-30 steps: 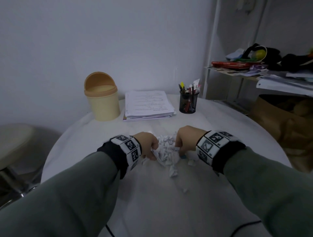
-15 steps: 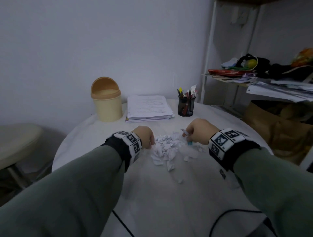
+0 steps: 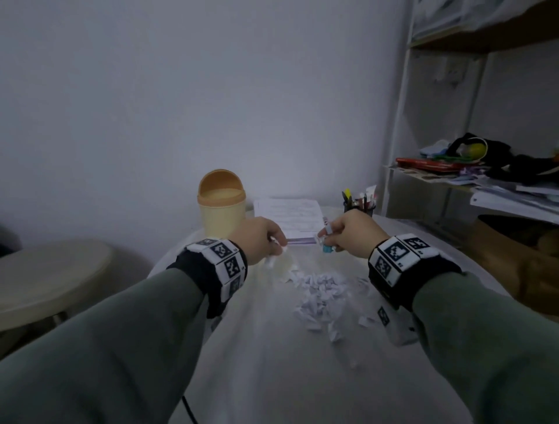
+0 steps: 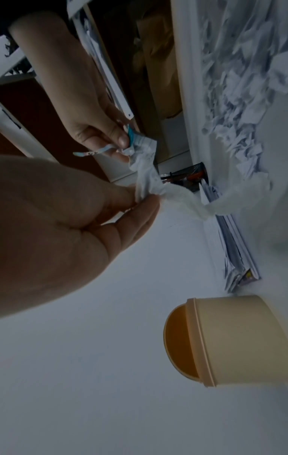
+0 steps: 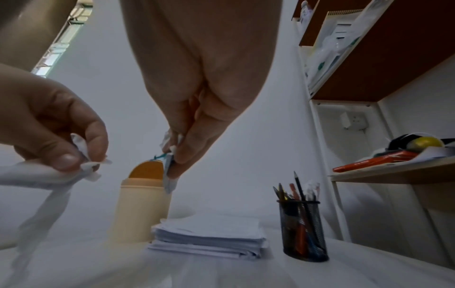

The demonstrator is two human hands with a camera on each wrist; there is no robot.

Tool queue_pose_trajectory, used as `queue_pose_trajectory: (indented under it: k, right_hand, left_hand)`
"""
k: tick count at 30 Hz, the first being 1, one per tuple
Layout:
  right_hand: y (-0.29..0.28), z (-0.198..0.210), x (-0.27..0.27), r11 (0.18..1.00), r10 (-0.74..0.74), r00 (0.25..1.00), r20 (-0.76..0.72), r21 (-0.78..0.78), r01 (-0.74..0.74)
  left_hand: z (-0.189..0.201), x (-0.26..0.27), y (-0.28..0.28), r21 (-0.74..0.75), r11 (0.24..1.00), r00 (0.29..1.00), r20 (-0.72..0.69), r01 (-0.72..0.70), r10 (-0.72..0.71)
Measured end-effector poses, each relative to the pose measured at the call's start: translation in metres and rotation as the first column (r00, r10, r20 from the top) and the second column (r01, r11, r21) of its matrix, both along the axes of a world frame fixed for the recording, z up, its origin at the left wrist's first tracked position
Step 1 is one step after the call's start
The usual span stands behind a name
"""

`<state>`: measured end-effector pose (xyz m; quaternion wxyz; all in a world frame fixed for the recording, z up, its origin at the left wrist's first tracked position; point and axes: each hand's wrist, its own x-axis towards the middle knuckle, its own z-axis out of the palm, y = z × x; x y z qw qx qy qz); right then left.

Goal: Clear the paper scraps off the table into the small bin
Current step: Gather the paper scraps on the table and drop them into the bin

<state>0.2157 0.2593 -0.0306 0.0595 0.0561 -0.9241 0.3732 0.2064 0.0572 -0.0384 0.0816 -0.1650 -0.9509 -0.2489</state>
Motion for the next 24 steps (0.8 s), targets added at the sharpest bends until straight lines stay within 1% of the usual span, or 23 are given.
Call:
queue_pose_trajectory:
  k: [2, 6, 14, 17, 18, 21, 24]
  right_hand:
    - [-0.013, 0.009, -0.008, 1.000, 0.020, 1.000, -0.007, -0.011, -0.020]
    - [-0.035, 0.026, -0.033, 0.998, 0.054, 0.995, -0.081, -0.031, -0.056]
    - [-0.076, 0.054, -0.094, 0.985, 0.105, 0.988, -0.110, -0.128, -0.119]
    - [-0.093, 0.059, -0.117, 0.975, 0.115, 0.982, -0.152, -0.171, -0.141]
    - [-0.100, 0.060, -0.126, 0.972, 0.117, 0.980, -0.158, -0.186, -0.146]
    - [-0.119, 0.062, -0.153, 0.963, 0.147, 0.975, -0.164, -0.201, -0.179]
    - [-0.138, 0.061, -0.178, 0.964, 0.158, 0.973, -0.167, -0.186, -0.188]
  left_hand:
    - [0.004, -0.005, -0.007, 0.025, 1.000, 1.000, -0.026, 0.009, -0.008]
    - [0.019, -0.020, -0.023, 0.111, 0.994, 0.999, -0.047, -0.001, 0.007]
    - [0.053, -0.066, -0.060, 0.206, 0.974, 0.974, -0.180, -0.097, 0.135]
    - [0.067, -0.087, -0.074, 0.316, 0.943, 0.973, -0.168, -0.102, 0.161]
    - [0.072, -0.096, -0.079, 0.331, 0.937, 0.968, -0.177, -0.112, 0.179]
    - [0.086, -0.122, -0.092, 0.300, 0.942, 0.939, -0.255, -0.152, 0.233]
    - [0.088, -0.145, -0.102, 0.296, 0.940, 0.932, -0.264, -0.168, 0.249]
